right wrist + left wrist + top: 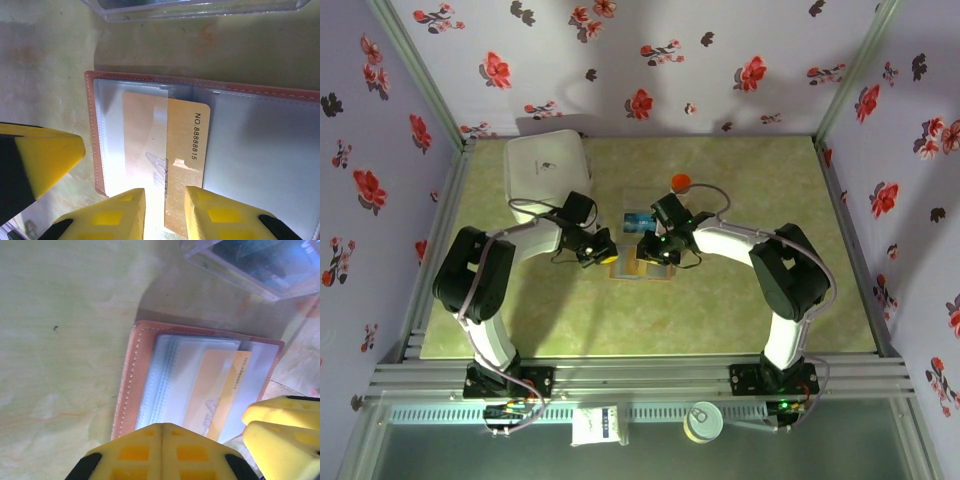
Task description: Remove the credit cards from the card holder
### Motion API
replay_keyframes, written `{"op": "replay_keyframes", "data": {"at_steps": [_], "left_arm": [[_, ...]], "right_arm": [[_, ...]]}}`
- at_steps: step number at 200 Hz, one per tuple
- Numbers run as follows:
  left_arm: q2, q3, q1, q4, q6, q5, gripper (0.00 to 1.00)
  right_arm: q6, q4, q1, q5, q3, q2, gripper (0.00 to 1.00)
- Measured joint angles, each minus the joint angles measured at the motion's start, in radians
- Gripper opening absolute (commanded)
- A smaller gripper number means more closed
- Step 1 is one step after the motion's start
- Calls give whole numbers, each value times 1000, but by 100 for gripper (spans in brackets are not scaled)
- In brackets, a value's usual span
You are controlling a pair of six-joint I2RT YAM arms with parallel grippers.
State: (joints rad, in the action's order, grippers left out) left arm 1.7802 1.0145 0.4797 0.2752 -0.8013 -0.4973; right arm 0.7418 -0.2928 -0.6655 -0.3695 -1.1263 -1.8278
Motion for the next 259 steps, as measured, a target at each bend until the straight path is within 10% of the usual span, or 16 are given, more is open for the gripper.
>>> {"op": "replay_keyframes", "data": {"at_steps": [259], "left_arm": [[86,77,73,43,27,-1,0]], "right_arm": [[49,136,40,-81,67,-32,26]]}}
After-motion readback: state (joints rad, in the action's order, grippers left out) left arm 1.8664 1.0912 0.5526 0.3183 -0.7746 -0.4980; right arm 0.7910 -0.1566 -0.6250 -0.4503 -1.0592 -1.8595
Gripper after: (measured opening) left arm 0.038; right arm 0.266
